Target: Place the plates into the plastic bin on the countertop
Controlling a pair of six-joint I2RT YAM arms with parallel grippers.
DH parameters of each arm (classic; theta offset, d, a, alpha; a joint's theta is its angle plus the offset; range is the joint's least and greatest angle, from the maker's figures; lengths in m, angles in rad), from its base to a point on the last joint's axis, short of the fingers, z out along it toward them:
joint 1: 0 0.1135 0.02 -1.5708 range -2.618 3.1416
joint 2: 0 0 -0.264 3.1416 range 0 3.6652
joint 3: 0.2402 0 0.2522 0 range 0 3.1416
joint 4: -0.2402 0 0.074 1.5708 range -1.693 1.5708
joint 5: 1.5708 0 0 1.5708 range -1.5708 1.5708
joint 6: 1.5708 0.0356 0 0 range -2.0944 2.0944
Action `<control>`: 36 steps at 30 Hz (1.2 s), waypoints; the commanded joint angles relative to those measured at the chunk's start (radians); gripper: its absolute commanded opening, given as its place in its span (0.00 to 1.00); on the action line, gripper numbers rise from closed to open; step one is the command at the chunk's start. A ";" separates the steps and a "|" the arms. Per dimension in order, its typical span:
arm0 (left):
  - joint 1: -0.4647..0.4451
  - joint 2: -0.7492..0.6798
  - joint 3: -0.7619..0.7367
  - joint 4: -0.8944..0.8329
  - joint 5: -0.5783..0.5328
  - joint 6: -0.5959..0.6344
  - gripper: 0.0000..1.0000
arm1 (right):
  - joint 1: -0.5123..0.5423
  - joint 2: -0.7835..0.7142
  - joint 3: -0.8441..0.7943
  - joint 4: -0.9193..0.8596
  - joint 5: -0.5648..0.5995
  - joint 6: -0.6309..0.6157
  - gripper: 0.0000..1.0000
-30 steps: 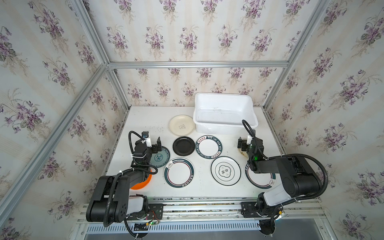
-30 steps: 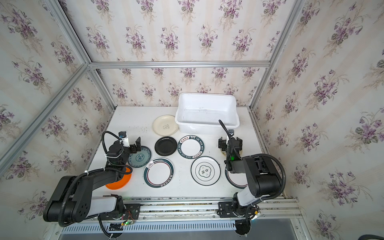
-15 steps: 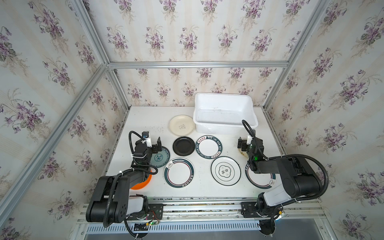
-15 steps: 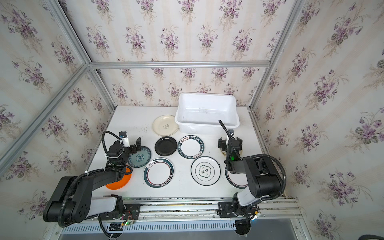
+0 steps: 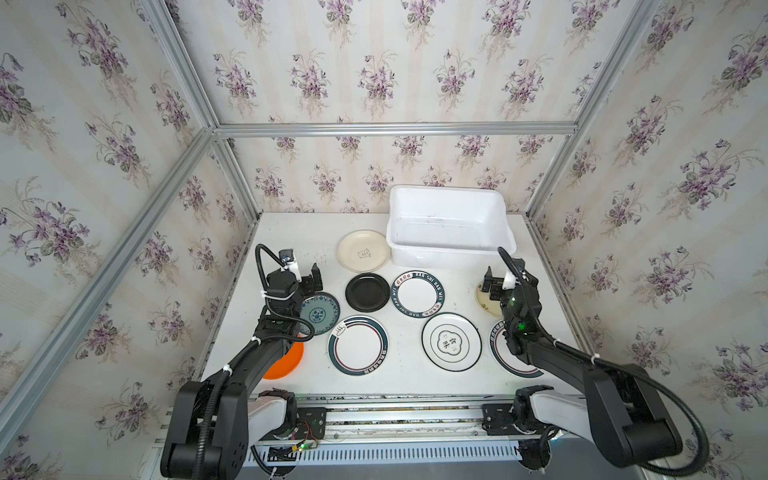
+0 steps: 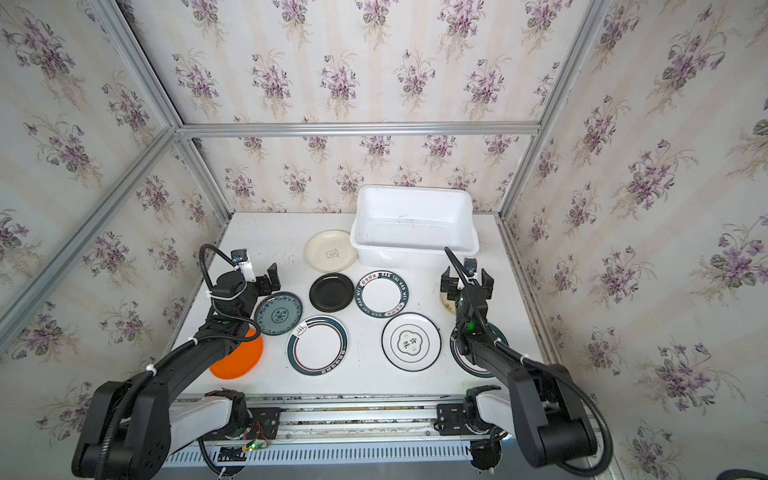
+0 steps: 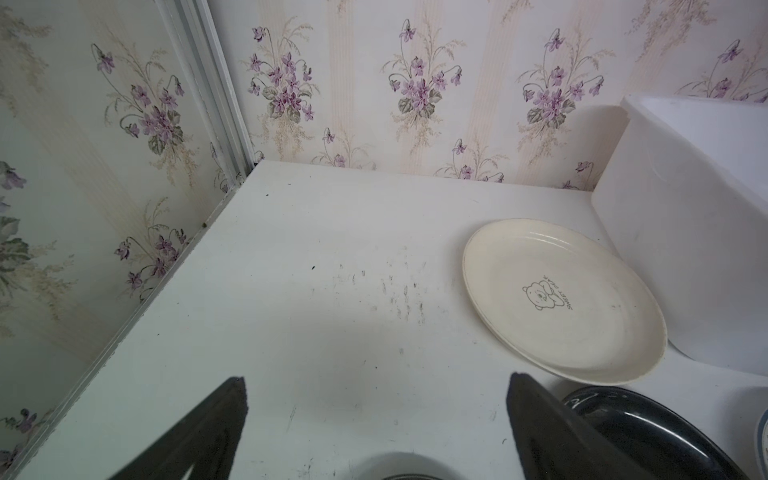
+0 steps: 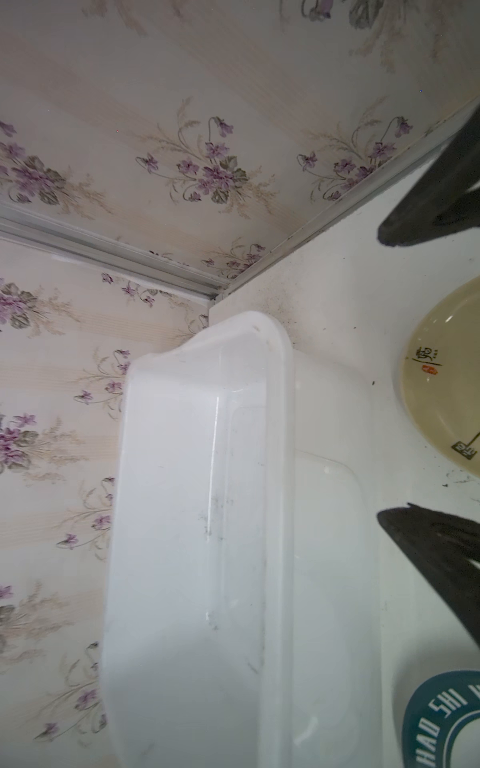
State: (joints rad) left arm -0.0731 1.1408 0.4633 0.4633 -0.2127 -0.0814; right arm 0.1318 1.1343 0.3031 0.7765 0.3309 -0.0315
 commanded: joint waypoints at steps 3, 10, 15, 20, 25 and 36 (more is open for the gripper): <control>-0.022 -0.083 -0.016 -0.042 -0.080 -0.065 1.00 | 0.002 -0.159 0.120 -0.406 -0.077 0.136 0.99; -0.092 -0.153 0.034 -0.151 -0.097 -0.102 1.00 | 0.002 -0.333 0.181 -0.770 -0.189 0.267 0.99; -0.190 -0.186 0.042 -0.173 -0.053 -0.104 1.00 | 0.003 -0.336 0.191 -0.886 -0.219 0.319 0.99; -0.321 -0.183 0.076 -0.224 -0.037 -0.071 1.00 | 0.002 -0.248 0.281 -1.093 -0.308 0.339 0.99; -0.414 -0.172 0.085 -0.240 -0.022 -0.096 1.00 | 0.002 -0.197 0.345 -1.250 -0.430 0.366 0.97; -0.482 -0.094 0.127 -0.212 0.039 -0.101 1.00 | 0.002 -0.128 0.340 -1.396 -0.576 0.423 0.91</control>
State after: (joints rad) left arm -0.5449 1.0454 0.5877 0.2119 -0.1997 -0.1699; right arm 0.1337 1.0080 0.6586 -0.5793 -0.2058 0.3630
